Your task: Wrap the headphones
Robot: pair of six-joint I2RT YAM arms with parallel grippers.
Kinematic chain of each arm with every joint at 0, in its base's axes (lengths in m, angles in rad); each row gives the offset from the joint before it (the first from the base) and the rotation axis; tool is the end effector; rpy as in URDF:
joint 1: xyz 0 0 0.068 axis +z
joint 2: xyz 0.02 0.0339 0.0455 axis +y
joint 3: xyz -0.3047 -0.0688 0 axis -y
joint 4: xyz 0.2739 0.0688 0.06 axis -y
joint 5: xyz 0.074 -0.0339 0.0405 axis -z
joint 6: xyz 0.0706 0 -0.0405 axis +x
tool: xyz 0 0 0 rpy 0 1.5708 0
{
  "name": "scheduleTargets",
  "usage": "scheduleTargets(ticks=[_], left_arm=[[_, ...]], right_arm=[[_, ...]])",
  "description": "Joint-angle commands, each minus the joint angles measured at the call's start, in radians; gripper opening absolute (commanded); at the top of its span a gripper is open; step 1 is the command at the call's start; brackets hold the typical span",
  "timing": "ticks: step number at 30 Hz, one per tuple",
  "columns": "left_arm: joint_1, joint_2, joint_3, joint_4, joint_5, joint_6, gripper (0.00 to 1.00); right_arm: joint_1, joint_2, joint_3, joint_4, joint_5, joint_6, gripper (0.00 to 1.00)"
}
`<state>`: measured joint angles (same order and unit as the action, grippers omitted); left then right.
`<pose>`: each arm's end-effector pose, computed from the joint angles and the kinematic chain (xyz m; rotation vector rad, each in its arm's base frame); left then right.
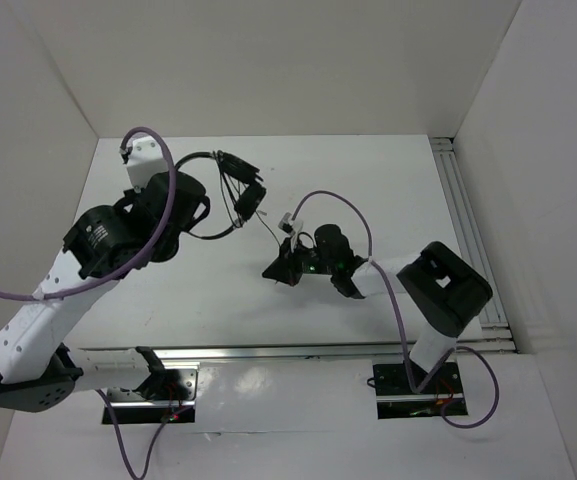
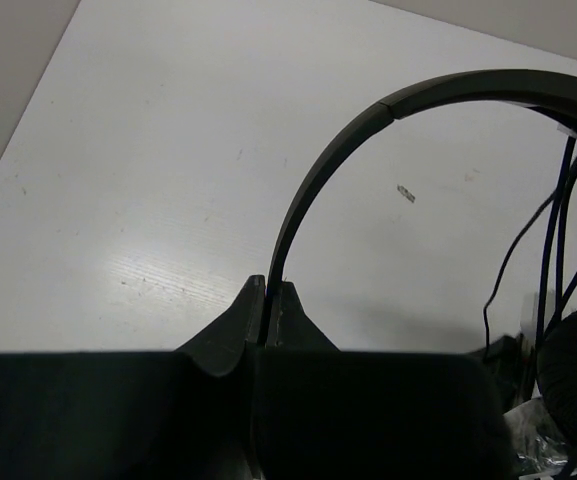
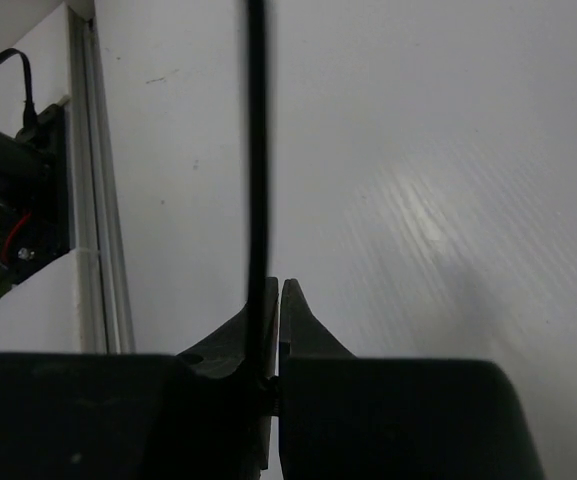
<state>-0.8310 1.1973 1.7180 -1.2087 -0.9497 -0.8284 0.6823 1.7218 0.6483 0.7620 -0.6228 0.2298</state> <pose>0.1809 -0.1131 0.5124 -0.4576 1.8948 -0.0029 0.2645 0.2680 0.1624 -0.8838 1.7992 1.1902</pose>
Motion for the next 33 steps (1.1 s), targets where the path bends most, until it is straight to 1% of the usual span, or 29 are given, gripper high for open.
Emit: scheduleTargets(ticks=[1, 3, 5, 6, 7, 8, 10, 11, 14, 17, 18, 19, 21, 22, 23, 25, 26, 27, 28, 29, 32, 33], left_arm=[[0.075, 0.017, -0.006, 0.103, -0.026, -0.072, 0.0], [0.111, 0.037, -0.006, 0.136, -0.005, -0.052, 0.0], [0.177, 0.051, -0.047, 0.19, 0.028, 0.0, 0.0], [0.202, 0.065, -0.058, 0.204, 0.041, 0.009, 0.0], [0.257, 0.074, -0.07, 0.243, 0.061, 0.041, 0.0], [0.285, 0.074, -0.092, 0.259, 0.081, 0.041, 0.0], [0.341, 0.085, -0.121, 0.296, 0.13, 0.078, 0.0], [0.351, 0.094, -0.144, 0.326, 0.14, 0.078, 0.0], [0.351, 0.125, -0.156, 0.327, 0.131, 0.087, 0.0], [0.351, 0.154, -0.201, 0.327, 0.131, 0.098, 0.0], [0.351, 0.154, -0.227, 0.327, 0.14, 0.098, 0.0], [0.36, 0.163, -0.239, 0.327, 0.173, 0.118, 0.0], [0.36, 0.177, -0.27, 0.327, 0.202, 0.153, 0.0], [0.36, 0.177, -0.288, 0.351, 0.26, 0.222, 0.0], [0.36, 0.177, -0.303, 0.351, 0.276, 0.222, 0.0], [0.34, 0.186, -0.349, 0.365, 0.307, 0.297, 0.0], [0.34, 0.186, -0.371, 0.376, 0.362, 0.328, 0.0], [0.31, 0.186, -0.395, 0.412, 0.394, 0.395, 0.0], [0.296, 0.186, -0.435, 0.422, 0.426, 0.419, 0.0], [0.279, 0.176, -0.452, 0.422, 0.451, 0.432, 0.0], [0.225, 0.165, -0.511, 0.442, 0.54, 0.502, 0.0], [0.19, 0.154, -0.524, 0.442, 0.552, 0.514, 0.0]], right_arm=[[0.058, -0.131, -0.001, -0.079, 0.089, -0.033, 0.0], [0.091, -0.177, -0.012, -0.163, 0.127, -0.064, 0.0], [0.146, -0.249, -0.012, -0.219, 0.184, -0.084, 0.0], [0.166, -0.276, -0.012, -0.28, 0.21, -0.084, 0.0], [0.206, -0.306, -0.012, -0.303, 0.228, -0.096, 0.0], [0.226, -0.353, -0.012, -0.322, 0.244, -0.096, 0.0], [0.255, -0.383, -0.012, -0.381, 0.244, -0.107, 0.0], [0.281, -0.392, 0.005, -0.404, 0.244, -0.116, 0.0], [0.325, -0.415, 0.068, -0.512, 0.244, -0.15, 0.0], [0.341, -0.415, 0.161, -0.642, 0.193, -0.196, 0.0], [0.35, -0.415, 0.192, -0.682, 0.161, -0.213, 0.0], [0.35, -0.415, 0.253, -0.761, 0.152, -0.228, 0.0], [0.359, -0.415, 0.307, -0.837, 0.153, -0.283, 0.0], [0.359, -0.415, 0.357, -0.909, 0.172, -0.325, 0.0], [0.359, -0.415, 0.378, -0.944, 0.192, -0.349, 0.0], [0.369, -0.441, 0.412, -1.006, 0.283, -0.388, 0.0], [0.369, -0.441, 0.439, -1.054, 0.323, -0.402, 0.0], [0.369, -0.441, 0.45, -1.076, 0.357, -0.427, 0.01], [0.369, -0.441, 0.461, -1.098, 0.424, -0.437, 0.01], [0.378, -0.441, 0.473, -1.13, 0.455, -0.437, 0.01], [0.39, -0.441, 0.493, -1.139, 0.544, -0.437, 0.04], [0.399, -0.441, 0.493, -1.152, 0.563, -0.437, 0.06]])
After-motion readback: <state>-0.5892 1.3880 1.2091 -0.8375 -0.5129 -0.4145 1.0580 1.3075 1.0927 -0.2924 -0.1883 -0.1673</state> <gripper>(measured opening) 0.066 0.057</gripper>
